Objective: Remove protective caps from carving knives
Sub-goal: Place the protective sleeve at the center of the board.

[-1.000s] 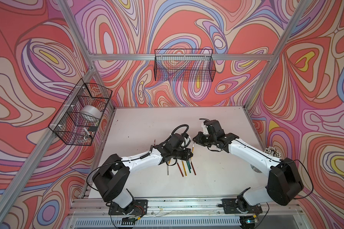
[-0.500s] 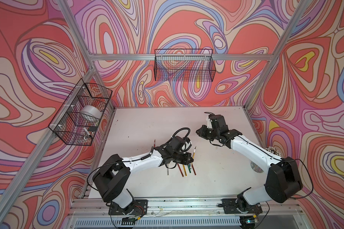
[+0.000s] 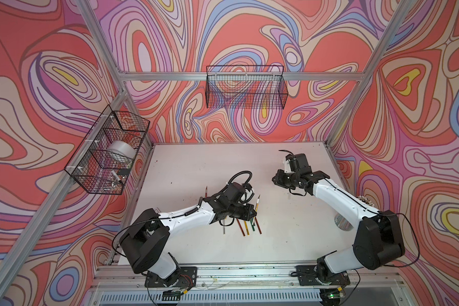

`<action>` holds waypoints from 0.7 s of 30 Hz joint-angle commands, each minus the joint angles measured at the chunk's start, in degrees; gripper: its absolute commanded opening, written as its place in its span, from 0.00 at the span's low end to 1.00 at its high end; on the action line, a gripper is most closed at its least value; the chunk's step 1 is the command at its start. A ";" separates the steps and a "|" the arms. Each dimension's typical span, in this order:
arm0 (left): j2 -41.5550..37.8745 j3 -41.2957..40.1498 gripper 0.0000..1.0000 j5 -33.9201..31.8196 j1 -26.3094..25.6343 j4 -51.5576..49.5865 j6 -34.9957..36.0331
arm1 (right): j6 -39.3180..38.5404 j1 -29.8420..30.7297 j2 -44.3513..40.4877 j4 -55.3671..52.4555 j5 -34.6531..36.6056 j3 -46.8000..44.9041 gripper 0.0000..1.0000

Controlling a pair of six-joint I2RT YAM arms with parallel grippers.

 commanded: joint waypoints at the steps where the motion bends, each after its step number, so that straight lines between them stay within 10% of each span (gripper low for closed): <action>1: -1.71 -0.70 0.05 -1.53 -0.40 -0.85 -0.70 | -4.57 -1.47 -0.68 -6.05 4.35 0.28 0.10; 21: -2.82 -1.14 0.04 -2.90 -0.40 -1.69 -0.30 | -9.99 -9.63 10.29 -12.72 11.77 1.66 0.12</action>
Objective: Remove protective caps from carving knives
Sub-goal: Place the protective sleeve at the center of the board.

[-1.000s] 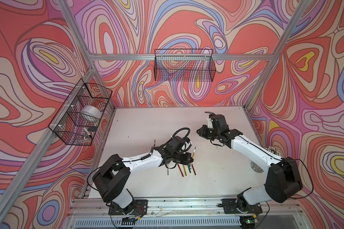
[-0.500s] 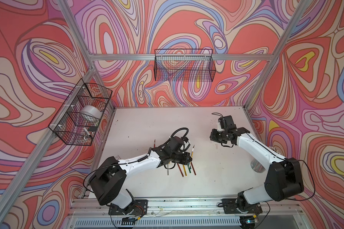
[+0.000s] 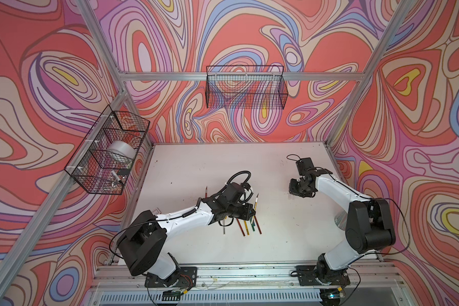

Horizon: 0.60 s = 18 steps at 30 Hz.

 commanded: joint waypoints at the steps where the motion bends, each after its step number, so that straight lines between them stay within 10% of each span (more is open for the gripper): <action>1: -1.59 -0.57 0.04 -1.01 -0.40 -1.70 0.25 | -1.84 -0.94 1.96 -0.83 1.67 1.62 0.12; 18: -0.43 -0.24 0.04 -1.39 -0.15 -1.82 0.18 | -4.42 -3.02 10.02 2.23 2.46 4.45 0.13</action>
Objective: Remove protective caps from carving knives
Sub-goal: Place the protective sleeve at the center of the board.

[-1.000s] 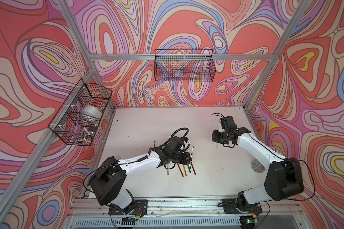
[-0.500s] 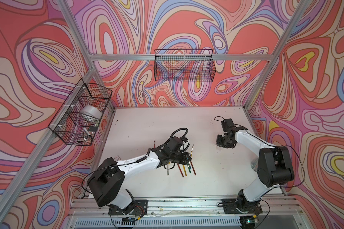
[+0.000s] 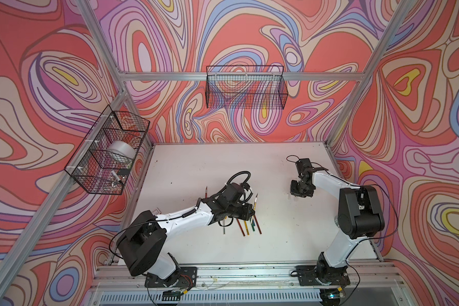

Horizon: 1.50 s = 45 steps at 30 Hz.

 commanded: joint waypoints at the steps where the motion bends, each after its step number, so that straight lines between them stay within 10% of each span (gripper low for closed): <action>1: -0.27 0.14 0.04 -0.54 -0.15 -1.84 0.20 | -1.04 -0.30 1.54 0.88 0.69 1.36 0.13; 45: 0.87 -0.29 0.03 0.15 0.39 -0.93 -0.39 | -3.46 -0.30 5.75 3.05 -4.05 3.64 0.26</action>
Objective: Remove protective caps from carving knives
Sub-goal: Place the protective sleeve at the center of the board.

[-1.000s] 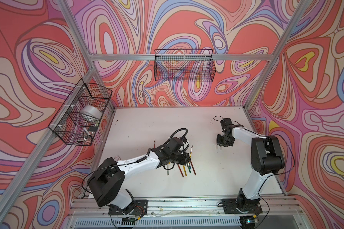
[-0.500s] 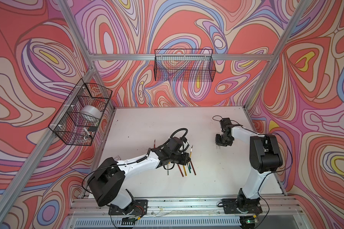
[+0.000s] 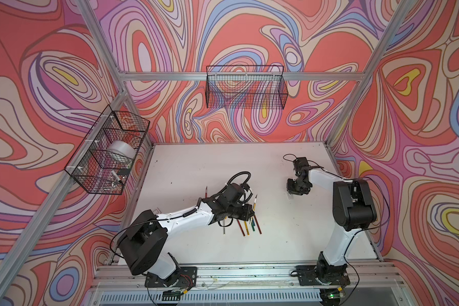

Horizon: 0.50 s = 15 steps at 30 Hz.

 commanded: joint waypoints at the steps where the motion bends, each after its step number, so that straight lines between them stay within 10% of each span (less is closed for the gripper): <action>1: 0.40 -0.29 0.03 0.11 0.30 -0.11 -0.45 | -0.25 -0.11 0.90 0.35 0.19 1.13 0.26; 15: -0.93 1.05 0.02 -1.63 0.67 -3.01 -0.85 | 1.15 -0.01 -6.05 2.04 0.54 -1.70 0.26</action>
